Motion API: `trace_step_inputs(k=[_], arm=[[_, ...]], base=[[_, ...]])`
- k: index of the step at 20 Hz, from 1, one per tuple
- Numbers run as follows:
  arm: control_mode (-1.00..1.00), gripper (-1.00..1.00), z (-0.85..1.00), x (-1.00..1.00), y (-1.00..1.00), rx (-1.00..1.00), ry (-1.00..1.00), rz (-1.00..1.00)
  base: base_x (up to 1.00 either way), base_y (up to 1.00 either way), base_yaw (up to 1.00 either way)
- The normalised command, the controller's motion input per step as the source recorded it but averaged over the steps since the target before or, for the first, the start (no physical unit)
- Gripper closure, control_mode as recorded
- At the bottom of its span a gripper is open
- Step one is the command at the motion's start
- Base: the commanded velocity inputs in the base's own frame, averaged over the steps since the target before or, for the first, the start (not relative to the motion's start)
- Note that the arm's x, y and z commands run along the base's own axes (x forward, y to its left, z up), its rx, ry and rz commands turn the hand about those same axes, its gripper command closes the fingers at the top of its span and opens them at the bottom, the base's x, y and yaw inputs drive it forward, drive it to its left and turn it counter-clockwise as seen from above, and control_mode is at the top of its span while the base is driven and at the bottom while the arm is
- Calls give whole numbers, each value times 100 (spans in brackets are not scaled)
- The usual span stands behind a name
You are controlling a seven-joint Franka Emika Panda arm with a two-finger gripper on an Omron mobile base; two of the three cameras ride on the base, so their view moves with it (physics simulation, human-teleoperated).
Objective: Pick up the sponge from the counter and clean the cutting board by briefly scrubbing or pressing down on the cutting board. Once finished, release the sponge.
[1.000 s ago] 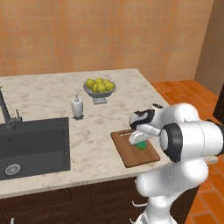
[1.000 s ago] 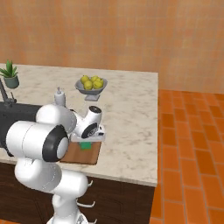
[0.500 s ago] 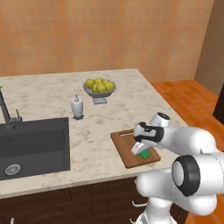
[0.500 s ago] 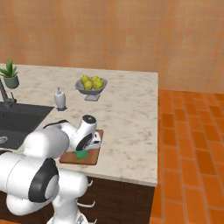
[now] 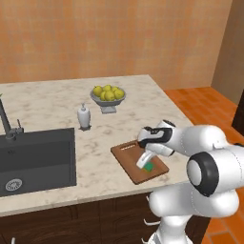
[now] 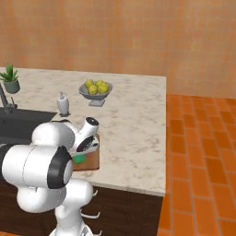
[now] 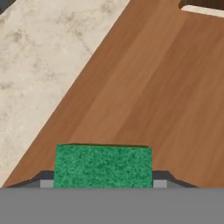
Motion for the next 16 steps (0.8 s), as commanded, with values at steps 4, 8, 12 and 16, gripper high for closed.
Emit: trace_step_inputs(k=[4,8,12,16], arm=[[-100,100,0,-18,65,0,-1,26],[-100,100,0,-7,45,0,0,25],[-100,100,-4,16,8,0,-1,17],[-100,100,0,58,1,-1,-9,13]], base=[[0,0,0],[0,0,0],[0,0,0],[0,0,0]])
